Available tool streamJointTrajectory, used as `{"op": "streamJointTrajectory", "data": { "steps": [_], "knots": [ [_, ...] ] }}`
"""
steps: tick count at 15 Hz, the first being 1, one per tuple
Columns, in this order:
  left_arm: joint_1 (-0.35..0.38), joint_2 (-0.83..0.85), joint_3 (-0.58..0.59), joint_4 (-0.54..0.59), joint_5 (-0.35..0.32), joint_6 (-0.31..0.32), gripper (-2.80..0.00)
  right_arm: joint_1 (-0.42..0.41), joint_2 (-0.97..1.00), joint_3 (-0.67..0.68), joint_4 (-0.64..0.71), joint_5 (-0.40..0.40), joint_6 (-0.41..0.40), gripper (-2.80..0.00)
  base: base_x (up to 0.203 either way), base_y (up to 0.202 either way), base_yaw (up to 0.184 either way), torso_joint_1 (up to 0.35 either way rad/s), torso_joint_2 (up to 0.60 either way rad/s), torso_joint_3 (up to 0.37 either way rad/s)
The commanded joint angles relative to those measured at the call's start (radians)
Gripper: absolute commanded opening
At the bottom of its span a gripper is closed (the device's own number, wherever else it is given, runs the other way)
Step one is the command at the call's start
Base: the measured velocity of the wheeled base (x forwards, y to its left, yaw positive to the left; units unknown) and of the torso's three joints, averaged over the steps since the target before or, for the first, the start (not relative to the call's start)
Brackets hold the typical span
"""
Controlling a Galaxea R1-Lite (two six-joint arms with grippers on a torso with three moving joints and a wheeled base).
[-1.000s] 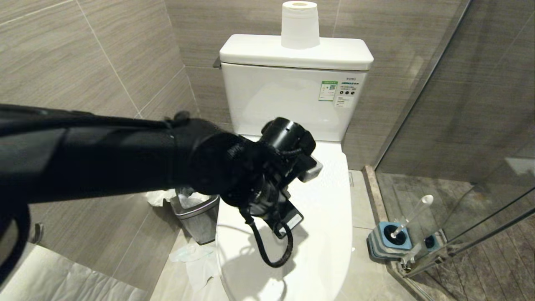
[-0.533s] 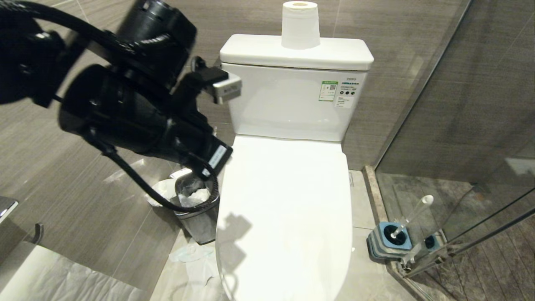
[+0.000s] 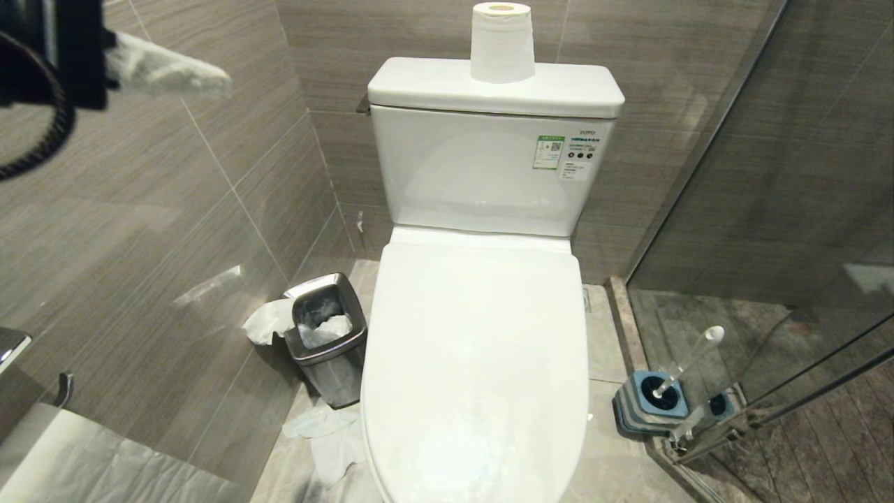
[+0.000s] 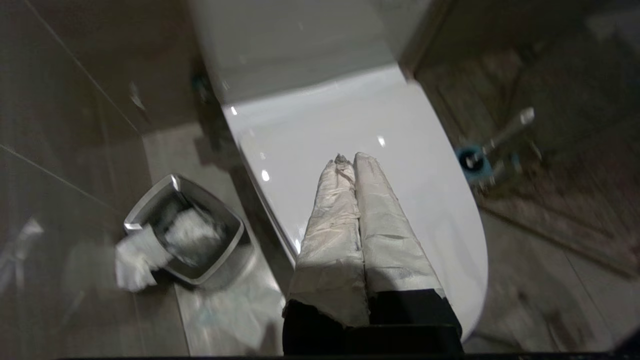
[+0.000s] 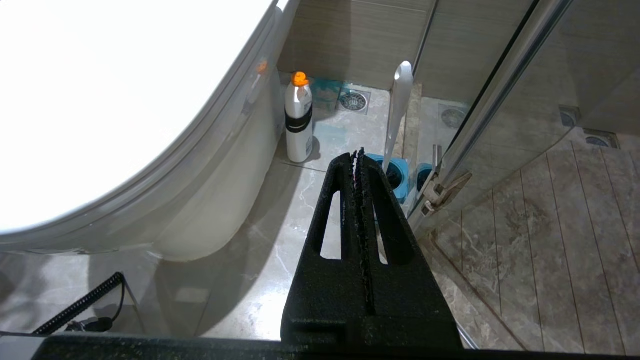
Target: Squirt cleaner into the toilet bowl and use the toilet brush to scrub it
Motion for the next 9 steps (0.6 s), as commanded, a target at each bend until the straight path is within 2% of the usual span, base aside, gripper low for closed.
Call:
{"op": "streamJointTrajectory", "data": {
  "steps": [1, 3, 4, 5, 7, 9],
  "knots": [
    [0.005, -0.106, -0.018, -0.109, 0.085, 0.032, -2.8, 0.0, 0.0, 0.0, 0.0, 0.001, 0.0, -2.8, 0.0, 0.0, 0.0, 0.0, 0.0, 0.0],
    [0.007, -0.169, -0.023, -0.16, 0.155, 0.111, -2.8, 0.0, 0.0, 0.0, 0.0, 0.001, 0.0, -2.8, 0.0, 0.0, 0.0, 0.0, 0.0, 0.0],
    [0.025, -0.203, -0.021, -0.165, 0.174, 0.127, -2.8, 0.0, 0.0, 0.001, 0.0, 0.001, 0.0, -2.8, 0.0, 0.0, 0.0, 0.0, 0.0, 0.0],
    [0.075, -0.237, -0.016, -0.159, 0.183, 0.135, -2.8, 0.0, 0.0, 0.0, 0.0, 0.001, 0.0, -2.8, 0.0, 0.0, 0.0, 0.0, 0.0, 0.0],
    [0.179, -0.318, 0.009, -0.12, 0.172, 0.136, -2.8, 0.0, 0.0, 0.0, 0.0, 0.001, 0.0, -2.8, 0.0, 0.0, 0.0, 0.0, 0.0, 0.0],
    [0.267, -0.403, 0.053, -0.102, 0.132, 0.133, -2.8, 0.0, 0.0, 0.0, 0.0, 0.001, 0.0, -2.8, 0.0, 0.0, 0.0, 0.0, 0.0, 0.0]
  ]
}}
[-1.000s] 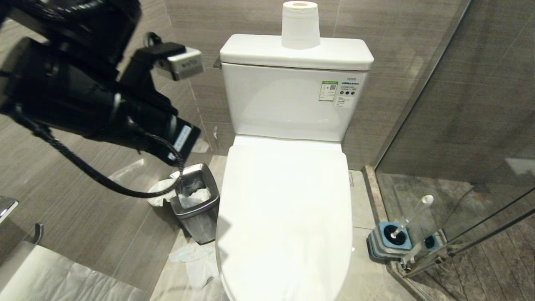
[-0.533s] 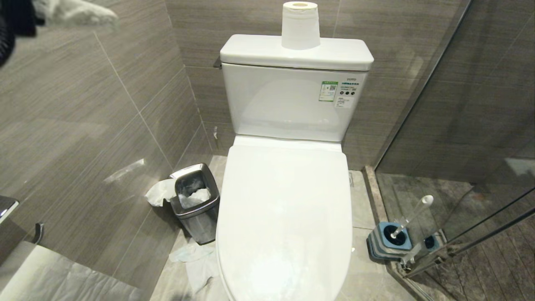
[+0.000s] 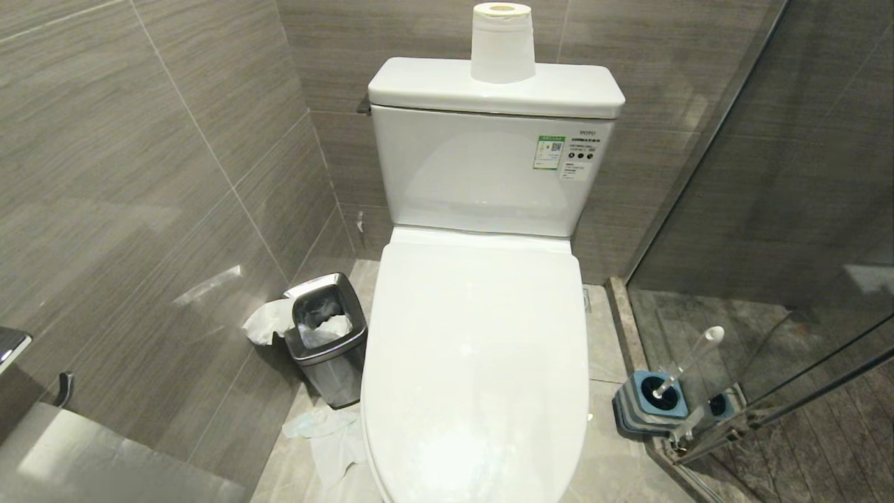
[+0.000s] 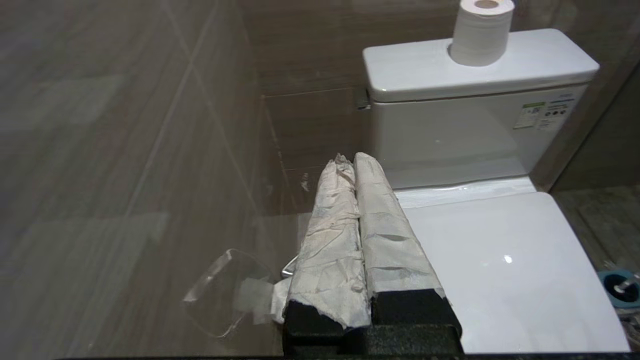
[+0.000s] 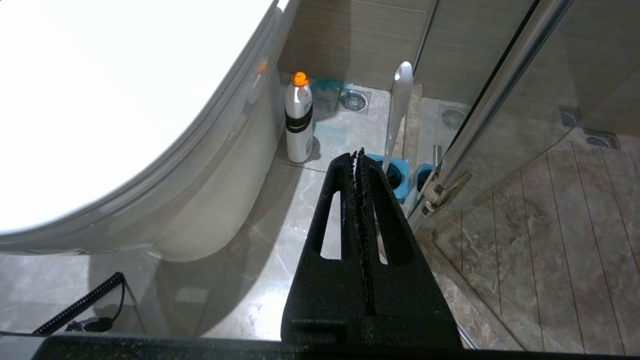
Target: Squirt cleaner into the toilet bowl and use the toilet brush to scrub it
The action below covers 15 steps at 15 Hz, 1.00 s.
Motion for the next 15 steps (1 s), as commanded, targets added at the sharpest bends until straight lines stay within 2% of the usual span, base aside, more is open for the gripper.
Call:
{"op": "streamJointTrajectory", "data": {
  "steps": [1, 3, 8, 11, 15],
  "knots": [
    [0.11, -0.133, 0.04, 0.009, -0.028, -0.001, -2.8, 0.0, 0.0, 0.0, 0.0, 0.001, 0.0, -2.8, 0.0, 0.0, 0.0, 0.0, 0.0, 0.0],
    [0.182, -0.187, 0.051, 0.011, -0.039, -0.003, -2.8, 0.0, 0.0, 0.0, 0.0, 0.001, 0.0, -2.8, 0.0, 0.0, 0.0, 0.0, 0.0, 0.0],
    [0.304, -0.321, 0.146, 0.015, -0.042, -0.009, -2.8, 0.0, 0.0, 0.0, 0.0, 0.001, 0.0, -2.8, 0.0, 0.0, 0.0, 0.0, 0.0, 0.0],
    [0.322, -0.369, 0.174, 0.017, -0.041, -0.01, -2.8, 0.0, 0.0, 0.0, 0.0, 0.001, 0.0, -2.8, 0.0, 0.0, 0.0, 0.0, 0.0, 0.0],
    [0.351, -0.459, 0.284, 0.017, -0.038, -0.009, -2.8, 0.0, 0.0, 0.001, 0.0, 0.001, 0.0, -2.8, 0.0, 0.0, 0.0, 0.0, 0.0, 0.0]
  ]
}}
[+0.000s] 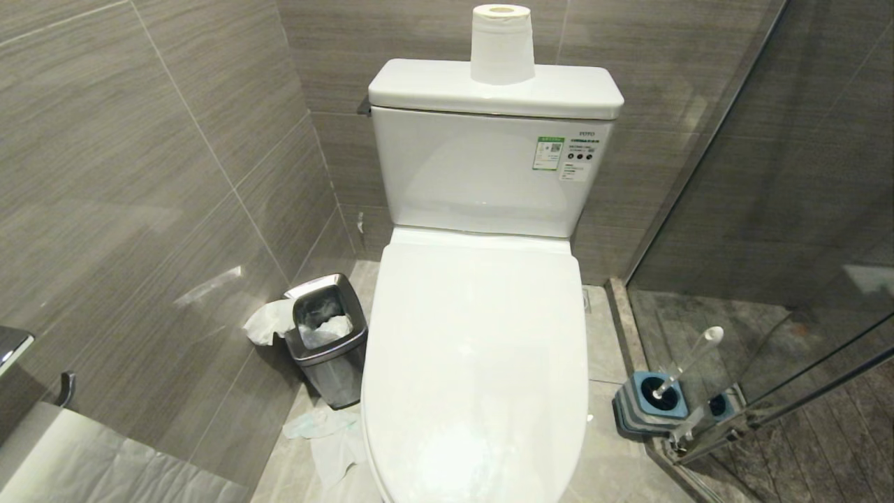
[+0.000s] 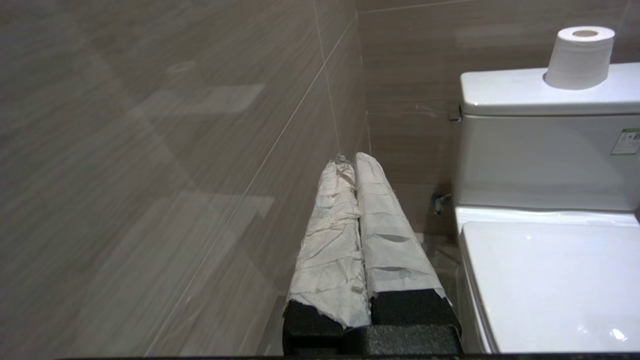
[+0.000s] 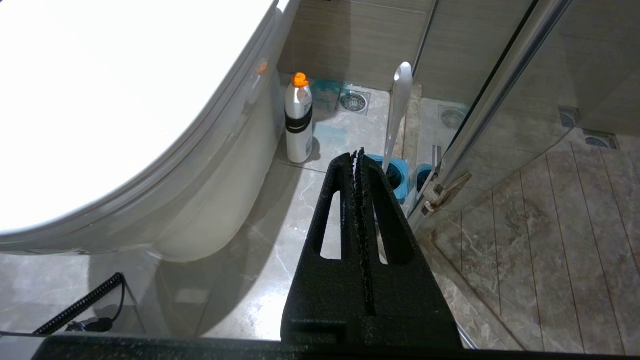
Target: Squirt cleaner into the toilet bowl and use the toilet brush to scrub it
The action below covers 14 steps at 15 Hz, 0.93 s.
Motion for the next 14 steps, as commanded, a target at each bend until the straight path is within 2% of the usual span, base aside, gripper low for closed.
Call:
{"op": "streamJointTrajectory", "data": {
  "steps": [1, 7, 12, 14],
  "knots": [
    [0.028, -0.063, 0.065, 0.003, 0.0, 0.001, -2.8, 0.0, 0.0, 0.0, 0.0, 0.001, 0.0, -2.8, 0.0, 0.0, 0.0, 0.0, 0.0, 0.0],
    [0.033, -0.185, 0.24, 0.003, 0.0, 0.003, -2.8, 0.0, 0.0, 0.0, 0.0, 0.001, 0.0, -2.8, 0.0, 0.0, 0.0, 0.0, 0.0, 0.0],
    [0.044, -0.371, 0.44, 0.001, 0.003, 0.013, -2.8, 0.0, 0.0, 0.0, 0.0, 0.001, 0.0, -2.8, 0.0, 0.0, 0.0, 0.0, 0.0, 0.0],
    [0.049, -0.402, 0.499, -0.04, 0.017, 0.012, -2.8, 0.0, 0.0, 0.0, 0.0, 0.001, 0.0, -2.8, 0.0, 0.0, 0.0, 0.0, 0.0, 0.0]
  ]
}}
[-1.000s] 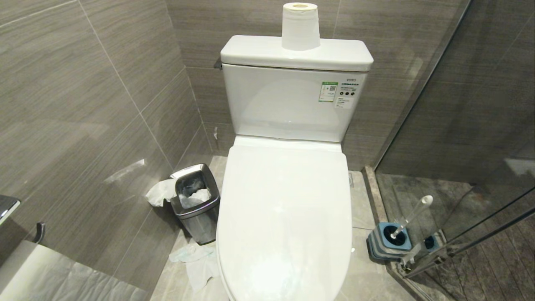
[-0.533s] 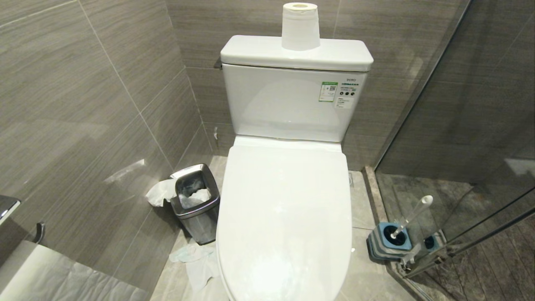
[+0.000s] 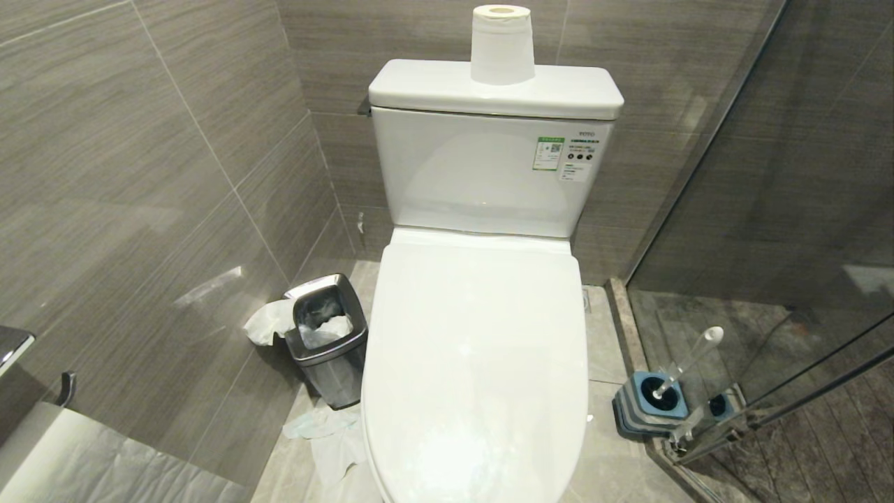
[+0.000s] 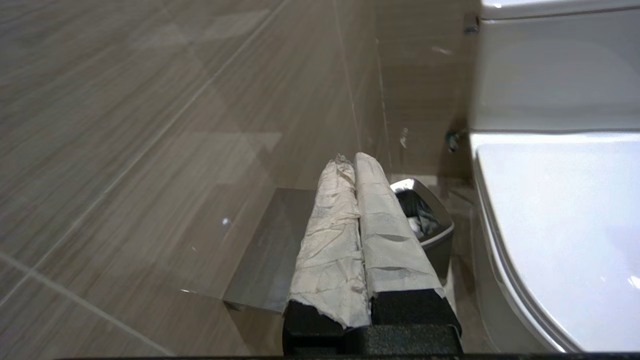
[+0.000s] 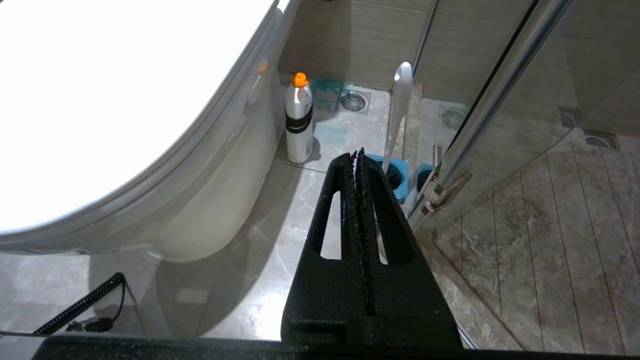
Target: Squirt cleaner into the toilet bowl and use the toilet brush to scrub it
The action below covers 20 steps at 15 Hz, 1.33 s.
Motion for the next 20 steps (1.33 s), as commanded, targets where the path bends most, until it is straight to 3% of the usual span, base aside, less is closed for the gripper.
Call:
{"op": "streamJointTrajectory", "data": {
  "steps": [1, 3, 11, 14, 17, 20],
  "knots": [
    [0.002, -0.057, 0.064, -0.072, 0.017, 0.001, -2.8, 0.0, 0.0, 0.0, 0.0, 0.0, -0.001, -2.8, 0.0, 0.0, 0.0, 0.0, 0.0, 0.0],
    [-0.042, -0.09, 0.089, -0.097, 0.05, 0.018, -2.8, 0.0, 0.0, 0.0, 0.0, 0.0, -0.001, -2.8, 0.0, 0.0, 0.0, 0.0, 0.0, 0.0],
    [-0.06, -0.324, 0.293, -0.115, 0.074, 0.091, -2.8, 0.0, 0.0, 0.0, -0.002, 0.0, -0.001, -2.8, 0.0, 0.0, 0.0, 0.0, 0.0, 0.0],
    [-0.062, -0.333, 0.44, -0.269, 0.08, 0.121, -2.8, 0.0, 0.0, 0.0, 0.0, 0.0, -0.001, -2.8, 0.0, 0.0, 0.0, 0.0, 0.0, 0.0],
    [-0.062, -0.333, 0.66, -0.463, 0.079, 0.123, -2.8, 0.0, 0.0, 0.0, 0.0, 0.0, -0.001, -2.8, 0.0, 0.0, 0.0, 0.0, 0.0, 0.0],
    [-0.062, -0.332, 0.909, -0.579, 0.077, 0.109, -2.8, 0.0, 0.0, 0.0, 0.0, 0.0, -0.001, -2.8, 0.0, 0.0, 0.0, 0.0, 0.0, 0.0]
  ]
}}
